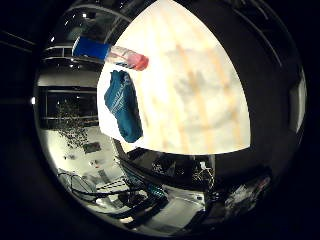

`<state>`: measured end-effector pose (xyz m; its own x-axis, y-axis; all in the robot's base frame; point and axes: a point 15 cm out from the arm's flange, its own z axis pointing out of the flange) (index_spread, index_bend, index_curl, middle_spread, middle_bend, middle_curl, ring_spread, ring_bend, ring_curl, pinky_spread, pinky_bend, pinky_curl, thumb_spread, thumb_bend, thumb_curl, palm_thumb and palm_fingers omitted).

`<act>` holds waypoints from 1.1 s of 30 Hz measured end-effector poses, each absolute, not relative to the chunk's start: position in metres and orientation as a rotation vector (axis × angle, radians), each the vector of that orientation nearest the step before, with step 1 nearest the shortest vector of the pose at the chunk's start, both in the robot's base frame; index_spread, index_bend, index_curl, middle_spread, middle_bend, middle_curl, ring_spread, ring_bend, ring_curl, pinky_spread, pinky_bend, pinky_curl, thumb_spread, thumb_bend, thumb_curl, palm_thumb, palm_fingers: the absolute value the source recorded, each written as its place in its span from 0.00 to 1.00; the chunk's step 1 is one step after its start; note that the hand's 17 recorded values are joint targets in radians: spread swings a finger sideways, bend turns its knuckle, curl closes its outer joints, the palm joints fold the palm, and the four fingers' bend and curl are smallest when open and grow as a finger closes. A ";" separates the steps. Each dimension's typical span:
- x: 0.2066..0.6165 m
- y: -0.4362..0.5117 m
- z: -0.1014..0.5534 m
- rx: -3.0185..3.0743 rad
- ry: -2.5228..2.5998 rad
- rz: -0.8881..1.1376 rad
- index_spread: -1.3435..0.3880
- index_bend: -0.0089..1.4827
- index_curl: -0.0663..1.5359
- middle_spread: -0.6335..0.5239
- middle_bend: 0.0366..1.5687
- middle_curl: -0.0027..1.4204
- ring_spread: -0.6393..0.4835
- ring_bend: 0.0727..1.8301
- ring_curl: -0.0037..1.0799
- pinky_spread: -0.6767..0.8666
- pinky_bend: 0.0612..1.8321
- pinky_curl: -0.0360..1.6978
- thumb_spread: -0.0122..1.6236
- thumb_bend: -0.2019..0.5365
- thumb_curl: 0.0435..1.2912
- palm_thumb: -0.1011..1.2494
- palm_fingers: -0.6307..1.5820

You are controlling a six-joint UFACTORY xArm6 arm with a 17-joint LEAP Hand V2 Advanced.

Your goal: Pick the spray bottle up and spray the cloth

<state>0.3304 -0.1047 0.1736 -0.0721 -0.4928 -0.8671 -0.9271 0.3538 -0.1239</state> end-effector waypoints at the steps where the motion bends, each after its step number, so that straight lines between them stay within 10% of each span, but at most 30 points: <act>1: 0.330 -0.105 0.171 -1.267 1.707 0.605 0.65 0.11 0.20 0.67 0.12 0.23 0.76 0.17 0.24 0.69 0.19 0.25 0.59 0.24 0.20 0.33 0.32; 33: 0.404 -0.057 0.142 -1.205 1.488 0.639 0.65 0.11 0.20 0.65 0.12 0.24 0.74 0.18 0.24 0.68 0.19 0.20 0.61 0.24 0.20 0.38 0.34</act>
<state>0.4036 -0.0567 0.1417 0.0777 -0.3450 -0.9354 -0.9159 0.3459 -0.2037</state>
